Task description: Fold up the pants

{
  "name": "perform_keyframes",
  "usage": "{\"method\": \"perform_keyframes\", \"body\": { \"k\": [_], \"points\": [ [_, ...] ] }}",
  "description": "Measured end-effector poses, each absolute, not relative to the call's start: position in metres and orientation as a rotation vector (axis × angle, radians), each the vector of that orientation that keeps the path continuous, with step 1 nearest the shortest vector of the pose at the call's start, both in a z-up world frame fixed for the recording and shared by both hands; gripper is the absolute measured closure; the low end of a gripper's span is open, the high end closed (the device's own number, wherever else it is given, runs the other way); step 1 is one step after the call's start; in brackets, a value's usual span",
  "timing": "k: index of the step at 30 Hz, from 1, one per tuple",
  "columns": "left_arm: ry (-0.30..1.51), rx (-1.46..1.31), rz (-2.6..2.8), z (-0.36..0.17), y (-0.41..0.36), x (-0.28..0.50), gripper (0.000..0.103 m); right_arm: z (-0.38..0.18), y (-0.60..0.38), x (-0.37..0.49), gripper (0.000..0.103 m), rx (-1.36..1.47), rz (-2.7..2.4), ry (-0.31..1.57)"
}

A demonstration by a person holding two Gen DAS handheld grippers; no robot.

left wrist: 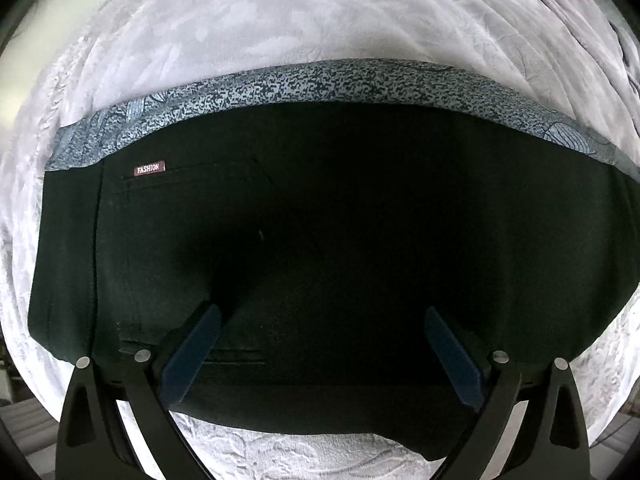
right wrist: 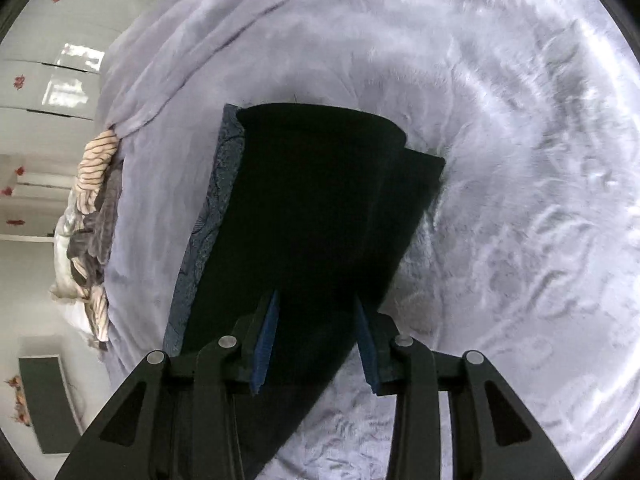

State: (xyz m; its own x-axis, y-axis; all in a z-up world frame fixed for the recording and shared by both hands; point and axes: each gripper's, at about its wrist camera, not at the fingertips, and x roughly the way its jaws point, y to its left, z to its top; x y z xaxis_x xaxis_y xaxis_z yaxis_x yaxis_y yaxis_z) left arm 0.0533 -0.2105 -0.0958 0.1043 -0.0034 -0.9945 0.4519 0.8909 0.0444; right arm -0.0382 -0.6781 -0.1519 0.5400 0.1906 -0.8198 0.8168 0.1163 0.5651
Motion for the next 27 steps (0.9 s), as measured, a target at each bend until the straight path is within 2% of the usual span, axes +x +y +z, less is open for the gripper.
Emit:
{"method": "perform_keyframes", "body": {
  "k": [4,7,9,10,12,15,19,27],
  "points": [
    [1.442,0.385,-0.379,-0.097,-0.193,0.053,0.002,-0.130,-0.678,-0.036,0.095,1.267,-0.539,0.999],
    [1.428,0.412,-0.388,-0.111,-0.173,0.059,0.001,-0.149,-0.679,-0.044,0.095,1.240,-0.557,1.063],
    [1.426,0.421,-0.375,-0.113,-0.173,0.055,0.001,-0.165,-0.682,-0.055,0.095,1.308,-0.581,1.033],
    [1.427,0.422,-0.368,-0.113,-0.170,0.051,0.001,-0.167,-0.682,-0.058,0.090,1.325,-0.588,1.015],
    [1.435,0.426,-0.364,-0.113,-0.168,0.052,0.001,-0.161,-0.679,-0.061,0.064,1.290,-0.633,1.027],
    [1.465,0.412,-0.337,-0.100,-0.170,0.054,0.001,-0.140,-0.677,-0.065,0.063,1.223,-0.666,1.073],
    [1.374,0.365,-0.389,-0.069,-0.186,0.058,0.001,-0.105,-0.658,-0.046,0.063,1.131,-0.493,1.049],
    [1.295,0.406,-0.356,-0.091,-0.264,0.083,0.001,-0.089,-0.551,0.107,0.063,0.829,-0.072,1.130]
  ]
}}
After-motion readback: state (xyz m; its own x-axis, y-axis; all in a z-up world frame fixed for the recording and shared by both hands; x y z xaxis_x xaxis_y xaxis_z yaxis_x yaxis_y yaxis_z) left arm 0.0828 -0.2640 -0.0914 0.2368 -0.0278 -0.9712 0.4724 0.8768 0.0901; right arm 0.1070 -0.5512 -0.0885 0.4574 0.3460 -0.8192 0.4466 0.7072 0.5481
